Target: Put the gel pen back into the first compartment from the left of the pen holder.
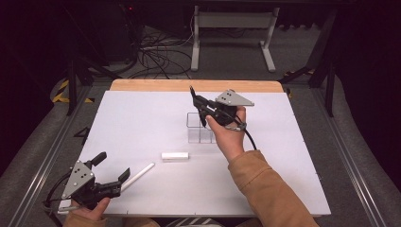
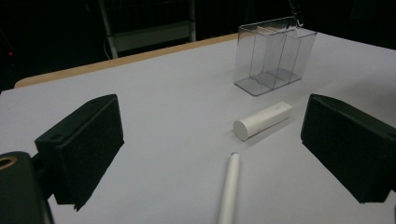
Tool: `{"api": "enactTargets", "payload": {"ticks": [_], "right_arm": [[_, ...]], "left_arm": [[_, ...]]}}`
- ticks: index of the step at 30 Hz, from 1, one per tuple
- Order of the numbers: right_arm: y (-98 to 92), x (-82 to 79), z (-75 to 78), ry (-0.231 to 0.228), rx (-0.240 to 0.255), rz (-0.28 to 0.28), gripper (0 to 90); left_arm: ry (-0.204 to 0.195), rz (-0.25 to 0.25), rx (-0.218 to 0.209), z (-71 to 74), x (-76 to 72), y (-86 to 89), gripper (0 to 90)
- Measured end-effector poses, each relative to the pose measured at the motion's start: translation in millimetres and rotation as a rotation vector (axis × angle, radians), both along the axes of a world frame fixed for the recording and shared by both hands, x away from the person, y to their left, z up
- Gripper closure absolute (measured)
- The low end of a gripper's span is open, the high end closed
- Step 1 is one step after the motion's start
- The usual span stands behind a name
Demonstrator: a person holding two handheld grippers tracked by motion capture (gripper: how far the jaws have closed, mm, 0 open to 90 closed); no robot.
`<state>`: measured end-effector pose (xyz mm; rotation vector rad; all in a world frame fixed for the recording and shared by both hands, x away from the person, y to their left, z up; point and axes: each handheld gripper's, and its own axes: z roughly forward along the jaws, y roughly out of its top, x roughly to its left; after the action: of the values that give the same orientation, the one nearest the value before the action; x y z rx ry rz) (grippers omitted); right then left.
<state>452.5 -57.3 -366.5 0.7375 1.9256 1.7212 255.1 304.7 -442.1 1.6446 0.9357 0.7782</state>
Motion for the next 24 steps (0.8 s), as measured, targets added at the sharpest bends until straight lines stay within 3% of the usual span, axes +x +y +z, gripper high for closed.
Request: {"api": "enactTargets", "payload": {"ticks": [9, 24], "right_arm": [[9.8, 9.9, -7.7, -0.025, 0.050, 0.016, 79.9], [21.6, 16.0, -21.2, -0.037, 0.046, 0.031, 79.9]], "left_arm": [[0.003, -0.002, 0.002, -0.5, 0.4, 0.7, 6.6], [0.007, -0.004, 0.007, -0.9, 0.7, 0.9, 6.5]]}}
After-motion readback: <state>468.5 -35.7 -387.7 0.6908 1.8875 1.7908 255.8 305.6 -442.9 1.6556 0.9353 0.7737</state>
